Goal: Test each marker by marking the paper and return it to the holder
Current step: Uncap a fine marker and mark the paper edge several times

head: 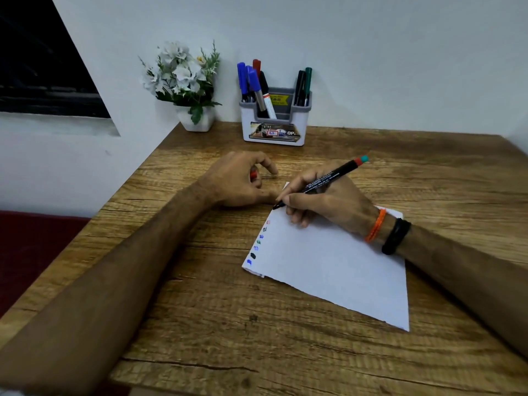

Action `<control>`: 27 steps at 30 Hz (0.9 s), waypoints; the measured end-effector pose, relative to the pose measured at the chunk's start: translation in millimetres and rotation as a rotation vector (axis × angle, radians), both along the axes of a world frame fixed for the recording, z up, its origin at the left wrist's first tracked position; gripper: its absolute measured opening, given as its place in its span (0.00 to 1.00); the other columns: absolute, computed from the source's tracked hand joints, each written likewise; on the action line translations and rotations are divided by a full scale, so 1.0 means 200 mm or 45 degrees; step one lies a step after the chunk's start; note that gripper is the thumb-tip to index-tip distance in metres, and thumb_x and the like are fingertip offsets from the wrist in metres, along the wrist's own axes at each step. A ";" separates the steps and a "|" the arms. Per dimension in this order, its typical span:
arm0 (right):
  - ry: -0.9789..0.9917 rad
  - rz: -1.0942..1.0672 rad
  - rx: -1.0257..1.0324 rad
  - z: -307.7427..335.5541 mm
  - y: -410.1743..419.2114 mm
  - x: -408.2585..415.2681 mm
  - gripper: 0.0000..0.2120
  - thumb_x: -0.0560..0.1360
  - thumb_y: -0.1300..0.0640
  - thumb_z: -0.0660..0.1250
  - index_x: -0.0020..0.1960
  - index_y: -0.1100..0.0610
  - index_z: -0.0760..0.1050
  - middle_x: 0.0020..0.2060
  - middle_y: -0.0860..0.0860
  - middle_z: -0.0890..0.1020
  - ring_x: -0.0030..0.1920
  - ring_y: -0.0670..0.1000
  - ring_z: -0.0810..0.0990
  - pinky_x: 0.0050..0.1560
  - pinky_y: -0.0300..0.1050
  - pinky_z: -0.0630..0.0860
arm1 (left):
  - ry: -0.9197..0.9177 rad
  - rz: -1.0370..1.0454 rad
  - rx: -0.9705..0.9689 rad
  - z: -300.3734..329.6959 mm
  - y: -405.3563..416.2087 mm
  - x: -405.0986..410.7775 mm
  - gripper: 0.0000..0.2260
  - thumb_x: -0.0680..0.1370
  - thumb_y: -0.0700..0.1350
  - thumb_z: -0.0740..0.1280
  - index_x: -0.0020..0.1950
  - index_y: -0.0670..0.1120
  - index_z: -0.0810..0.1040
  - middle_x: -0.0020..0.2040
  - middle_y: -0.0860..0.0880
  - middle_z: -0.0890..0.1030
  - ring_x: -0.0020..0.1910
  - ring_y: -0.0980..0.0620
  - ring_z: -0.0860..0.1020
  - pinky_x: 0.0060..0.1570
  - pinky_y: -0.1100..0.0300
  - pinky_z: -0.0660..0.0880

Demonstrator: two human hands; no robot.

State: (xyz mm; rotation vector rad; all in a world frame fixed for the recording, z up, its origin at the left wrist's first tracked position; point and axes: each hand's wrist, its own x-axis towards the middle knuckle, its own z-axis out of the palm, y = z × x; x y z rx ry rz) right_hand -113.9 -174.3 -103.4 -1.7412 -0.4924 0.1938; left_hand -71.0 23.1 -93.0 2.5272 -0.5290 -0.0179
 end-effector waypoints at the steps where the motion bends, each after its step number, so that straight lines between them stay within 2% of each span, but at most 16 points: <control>1: -0.016 -0.013 -0.022 0.00 0.00 0.00 0.04 0.74 0.70 0.69 0.43 0.66 0.81 0.32 0.58 0.83 0.28 0.50 0.82 0.28 0.40 0.78 | 0.016 -0.008 0.006 0.01 0.00 0.00 0.20 0.66 0.55 0.75 0.55 0.53 0.77 0.32 0.49 0.79 0.30 0.54 0.75 0.46 0.51 0.79; 5: -0.050 -0.044 -0.080 -0.01 0.01 -0.01 0.06 0.74 0.69 0.69 0.41 0.63 0.82 0.30 0.56 0.83 0.26 0.49 0.81 0.25 0.40 0.75 | 0.075 -0.057 0.035 0.02 0.01 0.00 0.25 0.63 0.57 0.78 0.57 0.54 0.76 0.33 0.52 0.79 0.32 0.55 0.76 0.50 0.49 0.78; 10: -0.041 -0.039 -0.103 -0.01 0.02 -0.01 0.05 0.74 0.70 0.69 0.41 0.64 0.82 0.29 0.55 0.83 0.26 0.48 0.81 0.25 0.40 0.75 | 0.086 -0.058 0.027 0.02 0.01 0.00 0.26 0.62 0.57 0.78 0.57 0.55 0.76 0.32 0.54 0.78 0.32 0.57 0.75 0.52 0.48 0.77; 14: -0.036 -0.044 -0.132 -0.01 0.02 -0.01 0.02 0.74 0.68 0.70 0.43 0.66 0.82 0.30 0.55 0.83 0.26 0.48 0.81 0.25 0.39 0.75 | 0.092 -0.062 0.020 0.02 0.02 0.00 0.25 0.63 0.57 0.78 0.57 0.54 0.76 0.32 0.55 0.78 0.32 0.58 0.75 0.50 0.49 0.78; 18: -0.036 -0.047 -0.151 -0.01 0.02 -0.01 0.02 0.74 0.67 0.71 0.43 0.66 0.82 0.29 0.54 0.83 0.26 0.48 0.81 0.25 0.39 0.75 | 0.071 -0.081 0.009 0.02 0.02 0.00 0.25 0.63 0.56 0.78 0.56 0.54 0.76 0.31 0.55 0.77 0.30 0.58 0.74 0.44 0.55 0.77; 23: -0.050 -0.049 -0.178 -0.01 0.02 -0.02 0.02 0.73 0.66 0.72 0.44 0.65 0.82 0.30 0.55 0.84 0.26 0.48 0.81 0.26 0.39 0.75 | 0.077 -0.085 0.007 0.02 0.02 0.00 0.25 0.64 0.56 0.78 0.57 0.53 0.76 0.32 0.54 0.77 0.31 0.57 0.74 0.46 0.54 0.77; 27: -0.059 -0.051 -0.188 0.00 0.02 -0.03 0.02 0.73 0.67 0.72 0.44 0.65 0.82 0.30 0.57 0.83 0.26 0.48 0.81 0.26 0.38 0.75 | 0.084 -0.089 -0.001 0.02 0.02 0.00 0.24 0.64 0.55 0.78 0.57 0.53 0.76 0.32 0.54 0.77 0.31 0.57 0.74 0.41 0.59 0.73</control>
